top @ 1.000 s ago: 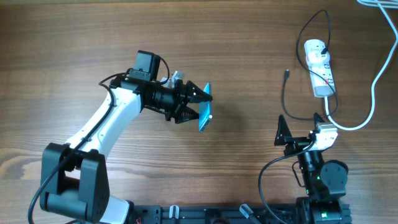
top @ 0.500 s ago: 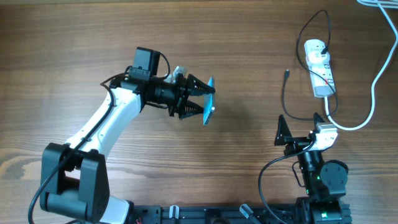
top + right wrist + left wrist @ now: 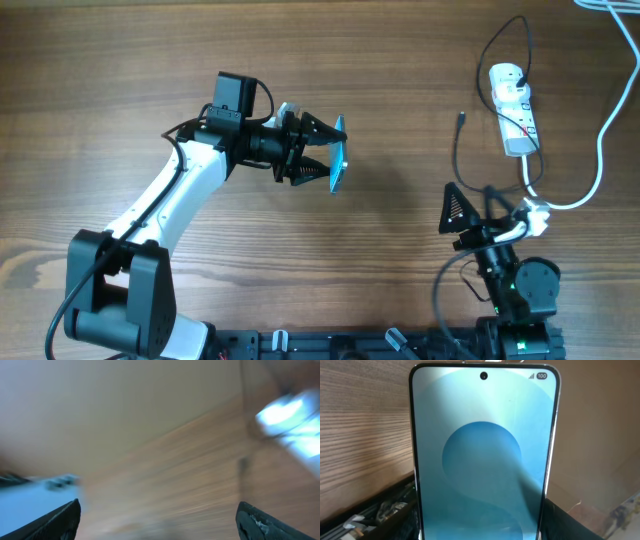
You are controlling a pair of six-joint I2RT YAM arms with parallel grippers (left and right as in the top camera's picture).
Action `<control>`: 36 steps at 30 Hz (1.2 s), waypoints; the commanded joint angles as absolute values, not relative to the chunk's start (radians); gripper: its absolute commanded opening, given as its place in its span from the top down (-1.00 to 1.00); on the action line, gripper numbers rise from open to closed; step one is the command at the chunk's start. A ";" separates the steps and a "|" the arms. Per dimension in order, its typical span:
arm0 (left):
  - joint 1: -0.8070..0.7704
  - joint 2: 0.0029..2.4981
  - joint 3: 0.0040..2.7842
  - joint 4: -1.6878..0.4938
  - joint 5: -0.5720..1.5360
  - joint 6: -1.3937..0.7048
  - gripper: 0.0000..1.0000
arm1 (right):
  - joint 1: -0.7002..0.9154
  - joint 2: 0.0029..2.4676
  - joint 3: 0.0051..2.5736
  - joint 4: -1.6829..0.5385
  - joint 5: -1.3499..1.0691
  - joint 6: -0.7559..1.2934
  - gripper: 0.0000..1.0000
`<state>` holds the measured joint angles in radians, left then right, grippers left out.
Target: Plug charger to phone and switch on socket
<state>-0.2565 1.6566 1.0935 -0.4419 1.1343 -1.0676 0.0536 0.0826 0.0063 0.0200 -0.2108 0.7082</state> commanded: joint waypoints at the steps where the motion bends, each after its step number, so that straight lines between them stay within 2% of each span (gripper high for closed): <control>1: -0.255 1.621 1.120 -0.407 1.142 -1.166 0.11 | 0.055 0.109 0.005 0.033 -0.575 1.291 -0.99; 4: -0.255 1.621 1.120 -0.345 1.142 -1.211 0.04 | 0.055 0.131 0.005 0.028 -0.755 1.289 -0.99; 9: -0.255 1.621 1.120 -0.325 1.132 -1.220 0.04 | 0.055 0.169 0.005 0.028 -0.760 1.191 -0.99; 12: -0.255 1.621 1.120 -0.325 1.118 -1.209 0.05 | 0.055 0.192 0.005 0.029 -0.760 0.912 -0.89; 14: -0.255 1.621 1.120 -0.325 1.079 -1.206 0.05 | 0.055 0.197 0.006 0.030 -0.760 0.797 -0.89; 20: -0.258 1.621 1.120 -0.329 0.897 -1.095 0.05 | 0.055 0.199 0.052 0.016 -0.761 0.707 -0.94; 26: -0.258 1.621 1.120 -0.354 0.718 -0.986 0.07 | 0.055 0.237 0.238 -0.283 -0.752 0.587 -0.93; 36: -0.259 1.554 1.121 -0.379 0.693 -0.878 0.06 | 0.055 0.501 0.620 -0.709 -0.730 0.337 -0.93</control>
